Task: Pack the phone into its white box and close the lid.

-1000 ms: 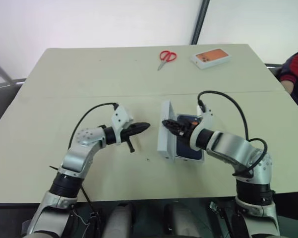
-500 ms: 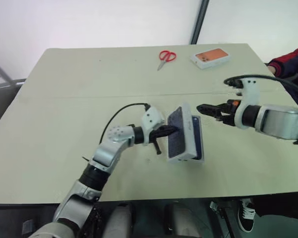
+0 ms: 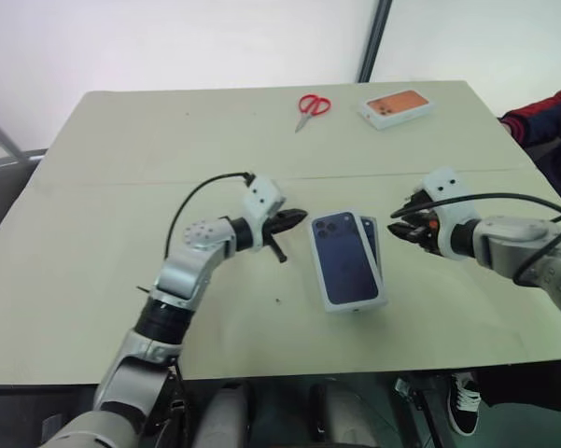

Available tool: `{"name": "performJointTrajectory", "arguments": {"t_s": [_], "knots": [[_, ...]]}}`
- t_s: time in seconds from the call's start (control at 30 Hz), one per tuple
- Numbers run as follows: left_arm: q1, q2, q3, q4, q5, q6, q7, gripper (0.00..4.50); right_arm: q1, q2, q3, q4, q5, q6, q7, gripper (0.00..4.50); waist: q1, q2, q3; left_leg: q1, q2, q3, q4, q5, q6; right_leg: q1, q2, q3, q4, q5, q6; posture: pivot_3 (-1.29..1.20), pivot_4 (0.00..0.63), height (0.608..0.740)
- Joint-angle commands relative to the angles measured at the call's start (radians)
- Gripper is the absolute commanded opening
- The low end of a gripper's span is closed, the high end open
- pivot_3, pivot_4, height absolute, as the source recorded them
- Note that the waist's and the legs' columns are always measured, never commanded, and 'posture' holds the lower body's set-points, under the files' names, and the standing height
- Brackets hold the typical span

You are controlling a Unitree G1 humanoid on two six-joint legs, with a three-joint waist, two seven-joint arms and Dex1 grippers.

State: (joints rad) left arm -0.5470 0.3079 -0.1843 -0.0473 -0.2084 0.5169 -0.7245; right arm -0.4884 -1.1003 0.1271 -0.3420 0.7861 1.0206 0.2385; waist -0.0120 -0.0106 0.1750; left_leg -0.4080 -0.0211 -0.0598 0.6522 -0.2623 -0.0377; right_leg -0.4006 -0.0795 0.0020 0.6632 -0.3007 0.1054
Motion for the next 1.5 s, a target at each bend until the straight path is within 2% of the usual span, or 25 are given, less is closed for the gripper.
{"name": "performJointTrajectory", "arguments": {"t_s": [0.03, 0.1, 0.23, 0.5, 0.73, 1.0, 1.5], "knots": [[0.045, 0.090, -0.035, -0.122, 0.011, 0.104, -0.026, 0.00, 0.029, -0.089, 0.092, -0.071, -0.250, -0.182, 0.135, 0.05, 0.000, 0.000, 0.000, 0.000, 0.000, 0.000, 0.000, 0.000, 0.000, 0.000, 0.000, 0.000, 0.000, 0.000, 0.000, 0.00, 0.150, 0.740], [0.058, 0.115, -0.063, -0.160, 0.002, 0.156, -0.035, 0.00, 0.046, -0.091, 0.107, -0.080, -0.304, -0.236, 0.199, 0.05, 0.001, 0.000, 0.000, 0.000, 0.000, 0.000, 0.000, 0.000, 0.000, 0.000, 0.000, 0.000, 0.000, 0.000, 0.000, 0.00, 0.150, 0.740], [0.031, 0.099, -0.123, -0.168, 0.001, 0.293, -0.011, 0.00, 0.077, -0.081, 0.114, -0.108, -0.380, -0.308, 0.309, 0.05, 0.004, 0.000, 0.000, 0.000, -0.001, 0.000, 0.001, 0.000, 0.000, 0.001, -0.001, 0.000, 0.000, 0.000, 0.000, 0.00, 0.150, 0.740], [-0.032, -0.019, -0.175, -0.130, -0.022, 0.411, 0.030, 0.00, 0.148, -0.050, 0.100, -0.168, -0.467, -0.344, 0.423, 0.05, 0.001, 0.000, 0.000, 0.000, -0.001, -0.001, 0.001, 0.000, 0.000, 0.001, -0.001, -0.001, 0.000, 0.000, 0.000, 0.00, 0.150, 0.740], [-0.059, -0.095, -0.177, -0.065, -0.001, 0.390, 0.091, 0.00, 0.170, -0.009, 0.081, -0.186, -0.519, -0.321, 0.441, 0.05, 0.002, 0.000, 0.000, 0.001, -0.001, -0.001, 0.001, 0.000, 0.000, 0.001, -0.001, 0.000, 0.000, 0.000, 0.000, 0.00, 0.150, 0.740], [-0.095, -0.179, -0.145, 0.009, 0.003, 0.265, 0.133, 0.00, 0.199, 0.002, 0.033, -0.182, -0.561, -0.298, 0.461, 0.05, 0.006, 0.000, 0.000, 0.000, -0.001, -0.001, 0.002, 0.000, -0.001, 0.002, -0.002, 0.000, 0.000, 0.000, 0.000, 0.00, 0.150, 0.740], [-0.114, -0.173, -0.186, 0.029, 0.019, 0.264, 0.098, 0.00, 0.241, 0.029, -0.010, -0.159, -0.620, -0.297, 0.490, 0.05, 0.004, 0.000, 0.000, 0.001, -0.001, -0.001, 0.002, 0.000, -0.001, 0.002, -0.001, 0.000, 0.000, 0.000, 0.000, 0.00, 0.150, 0.740]]}}
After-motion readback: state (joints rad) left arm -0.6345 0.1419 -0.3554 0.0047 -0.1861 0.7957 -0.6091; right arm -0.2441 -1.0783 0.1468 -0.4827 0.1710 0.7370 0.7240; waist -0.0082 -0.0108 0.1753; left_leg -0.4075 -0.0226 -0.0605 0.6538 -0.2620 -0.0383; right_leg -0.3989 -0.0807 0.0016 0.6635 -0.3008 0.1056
